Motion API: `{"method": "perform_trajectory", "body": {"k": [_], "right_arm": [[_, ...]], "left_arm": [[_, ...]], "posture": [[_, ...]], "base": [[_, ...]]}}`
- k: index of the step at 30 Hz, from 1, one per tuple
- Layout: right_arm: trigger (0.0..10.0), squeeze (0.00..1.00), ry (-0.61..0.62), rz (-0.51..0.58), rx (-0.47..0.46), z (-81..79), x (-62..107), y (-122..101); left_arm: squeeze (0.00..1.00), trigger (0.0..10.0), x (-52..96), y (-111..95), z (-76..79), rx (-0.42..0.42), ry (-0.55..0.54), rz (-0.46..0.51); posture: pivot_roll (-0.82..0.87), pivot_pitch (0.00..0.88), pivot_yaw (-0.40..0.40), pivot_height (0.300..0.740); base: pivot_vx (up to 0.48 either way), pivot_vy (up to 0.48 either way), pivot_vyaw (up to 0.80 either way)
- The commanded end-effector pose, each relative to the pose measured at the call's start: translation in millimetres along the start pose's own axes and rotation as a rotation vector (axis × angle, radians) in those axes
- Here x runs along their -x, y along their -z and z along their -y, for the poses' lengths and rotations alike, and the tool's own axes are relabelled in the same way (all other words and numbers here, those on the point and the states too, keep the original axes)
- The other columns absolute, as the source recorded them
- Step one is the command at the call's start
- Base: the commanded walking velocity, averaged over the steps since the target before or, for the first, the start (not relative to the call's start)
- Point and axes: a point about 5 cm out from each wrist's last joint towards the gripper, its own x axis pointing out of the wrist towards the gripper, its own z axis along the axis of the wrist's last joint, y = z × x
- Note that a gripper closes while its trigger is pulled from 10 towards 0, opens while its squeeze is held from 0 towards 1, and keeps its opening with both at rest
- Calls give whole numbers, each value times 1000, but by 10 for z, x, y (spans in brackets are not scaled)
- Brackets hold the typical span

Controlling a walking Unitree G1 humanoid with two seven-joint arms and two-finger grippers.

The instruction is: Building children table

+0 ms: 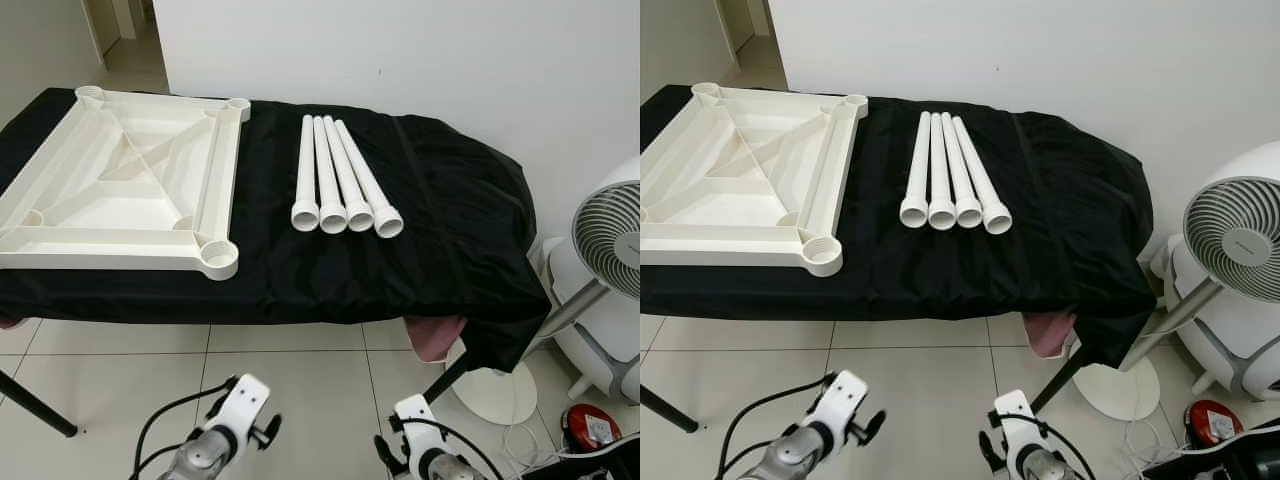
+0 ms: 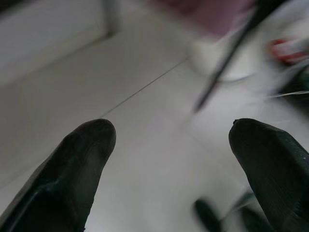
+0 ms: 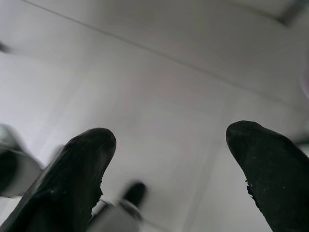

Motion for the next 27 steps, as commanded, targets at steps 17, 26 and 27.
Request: {"method": "perform_trajectory", "body": {"k": [17, 26, 27], "right_arm": [[10000, 0, -505, 238, 203, 214, 352, -595], [10000, 0, -526, 472, 252, 532, 721, -1336], [10000, 0, -504, 512, 246, 554, 746, -1434]], "left_arm": [[0, 10000, 291, -836, 33, -149, 383, 303], [0, 10000, 567, -1505, -259, -117, 244, 500], [0, 10000, 602, -1574, -291, -101, 220, 526]], "posture": [[5, 0, -68, 740], [11, 0, -70, 740], [9, 0, -68, 740]], "base": [[0, 0, 0], [0, 0, 0], [0, 0, 0]]}}
